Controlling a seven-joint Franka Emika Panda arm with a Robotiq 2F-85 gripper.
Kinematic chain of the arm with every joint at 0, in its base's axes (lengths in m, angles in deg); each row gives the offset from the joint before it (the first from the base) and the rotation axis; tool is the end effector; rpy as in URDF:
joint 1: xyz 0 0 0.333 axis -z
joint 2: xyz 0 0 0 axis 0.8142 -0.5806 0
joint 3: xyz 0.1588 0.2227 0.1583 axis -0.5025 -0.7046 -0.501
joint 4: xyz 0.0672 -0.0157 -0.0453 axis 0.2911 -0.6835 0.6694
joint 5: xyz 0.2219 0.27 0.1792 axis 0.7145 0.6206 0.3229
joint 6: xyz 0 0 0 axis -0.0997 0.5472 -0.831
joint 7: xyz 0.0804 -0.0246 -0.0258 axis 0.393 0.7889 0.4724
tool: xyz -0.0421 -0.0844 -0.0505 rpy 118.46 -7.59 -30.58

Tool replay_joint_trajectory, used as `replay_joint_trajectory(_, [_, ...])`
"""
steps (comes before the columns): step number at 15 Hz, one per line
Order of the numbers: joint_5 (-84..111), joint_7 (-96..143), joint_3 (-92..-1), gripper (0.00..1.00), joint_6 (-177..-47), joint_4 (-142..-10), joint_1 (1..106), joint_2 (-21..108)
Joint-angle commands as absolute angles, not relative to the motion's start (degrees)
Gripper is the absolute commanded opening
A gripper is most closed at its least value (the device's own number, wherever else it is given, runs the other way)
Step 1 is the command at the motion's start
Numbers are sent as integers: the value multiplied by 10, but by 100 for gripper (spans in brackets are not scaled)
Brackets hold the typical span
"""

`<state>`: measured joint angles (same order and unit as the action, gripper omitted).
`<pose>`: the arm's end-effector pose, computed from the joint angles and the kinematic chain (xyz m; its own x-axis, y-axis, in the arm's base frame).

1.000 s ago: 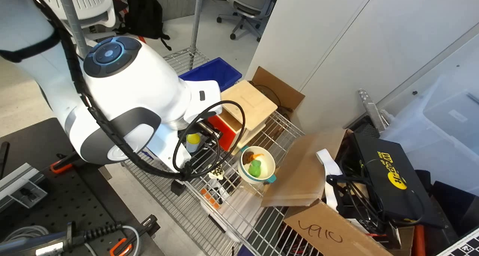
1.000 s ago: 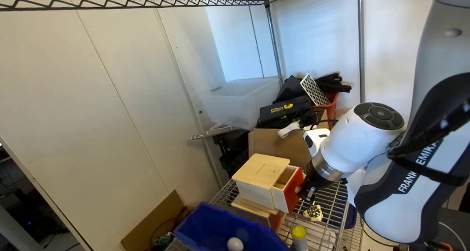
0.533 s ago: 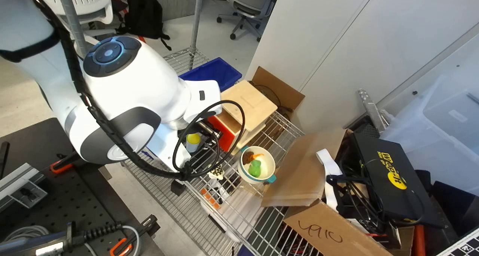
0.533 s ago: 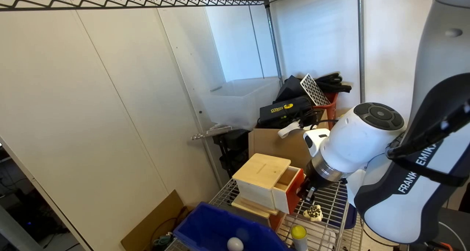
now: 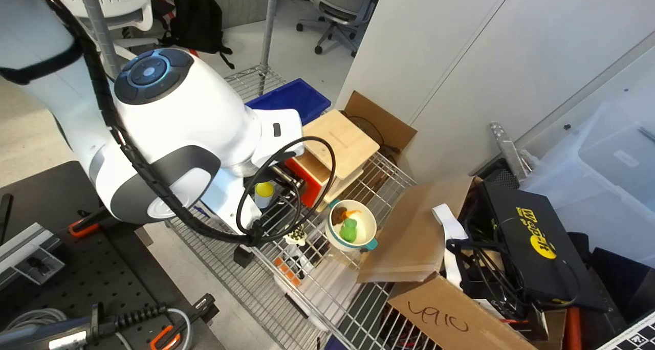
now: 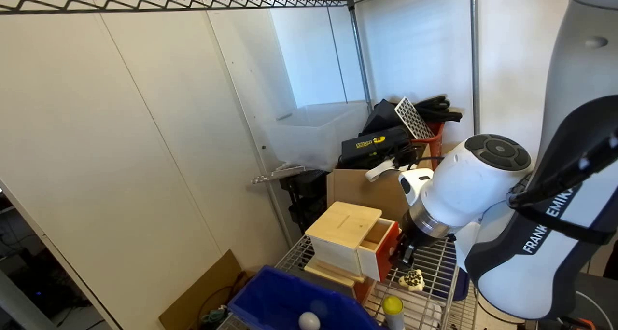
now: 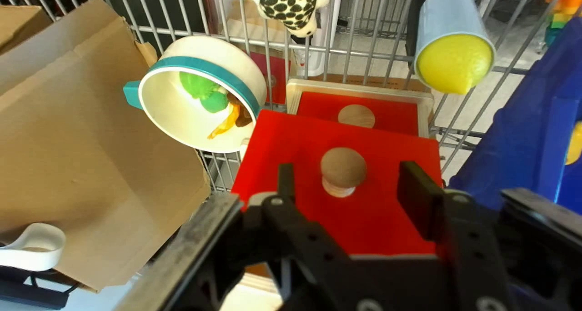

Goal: Open the top drawer

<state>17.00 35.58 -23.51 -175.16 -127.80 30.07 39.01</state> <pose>0.5024 -0.0293 0.2252 0.8218 0.1940 0.5357 0.0777 -0.9696 0.2318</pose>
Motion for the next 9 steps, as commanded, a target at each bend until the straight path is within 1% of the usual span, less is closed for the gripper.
replay_joint_trajectory(1, [179,357,-227,91,-1749,-1281,290,399])
replay_joint_trajectory(2, [178,357,-227,98,-1749,-1281,290,400])
replay_joint_trajectory(3, [178,357,-227,100,-1748,-1282,290,401])
replay_joint_trajectory(9, [173,361,-228,100,-1725,-1290,290,420])
